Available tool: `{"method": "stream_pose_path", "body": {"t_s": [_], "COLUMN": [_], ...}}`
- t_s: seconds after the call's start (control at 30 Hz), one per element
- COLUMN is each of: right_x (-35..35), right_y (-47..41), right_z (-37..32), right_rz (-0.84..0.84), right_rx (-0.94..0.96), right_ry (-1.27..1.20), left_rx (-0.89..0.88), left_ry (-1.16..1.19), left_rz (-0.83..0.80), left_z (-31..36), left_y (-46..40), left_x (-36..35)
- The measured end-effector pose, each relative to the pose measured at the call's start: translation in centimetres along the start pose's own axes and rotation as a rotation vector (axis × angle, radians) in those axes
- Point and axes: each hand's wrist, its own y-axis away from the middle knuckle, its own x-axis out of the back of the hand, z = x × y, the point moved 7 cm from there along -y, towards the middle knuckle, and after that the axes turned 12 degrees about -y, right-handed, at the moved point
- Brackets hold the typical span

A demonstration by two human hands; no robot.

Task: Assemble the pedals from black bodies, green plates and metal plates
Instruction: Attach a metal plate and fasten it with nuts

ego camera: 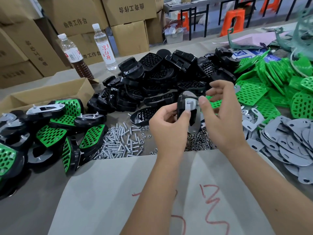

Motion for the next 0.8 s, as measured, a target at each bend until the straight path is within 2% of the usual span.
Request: {"method": "stream_pose_path", "body": {"t_s": [0.1, 0.17, 0.33, 0.57, 0.67, 0.8], "right_x": [-0.9, -1.4, -1.0, -1.2, -1.8, -2.9], "right_y": [0.1, 0.4, 0.4, 0.6, 0.9, 1.5], "right_z": [1.4, 1.5, 1.5, 1.5, 1.6, 1.6], "right_rz": [-0.146, -0.210, -0.187, -0.238, -0.317, -0.490], "right_rx": [-0.223, -0.274, -0.244, -0.265, -0.320, -0.329], "right_ry": [-0.221, -0.309, -0.283, -0.275, -0.289, -0.177], "left_rx": [0.296, 0.346, 0.236, 0.078, 0.042, 0.039], "left_ry": [0.272, 0.312, 0.167, -0.100, -0.127, -0.167], "left_rz": [-0.060, -0.102, -0.130, -0.138, -0.118, -0.030], "left_z": [-1.7, -2.1, -1.8, -1.0, -0.8, -0.7], "left_y": [-0.1, -0.2, -0.6, -2.1, -2.1, -1.6], "left_x": [-0.4, -0.6, -0.4, 1.4, 1.8, 2.0]}}
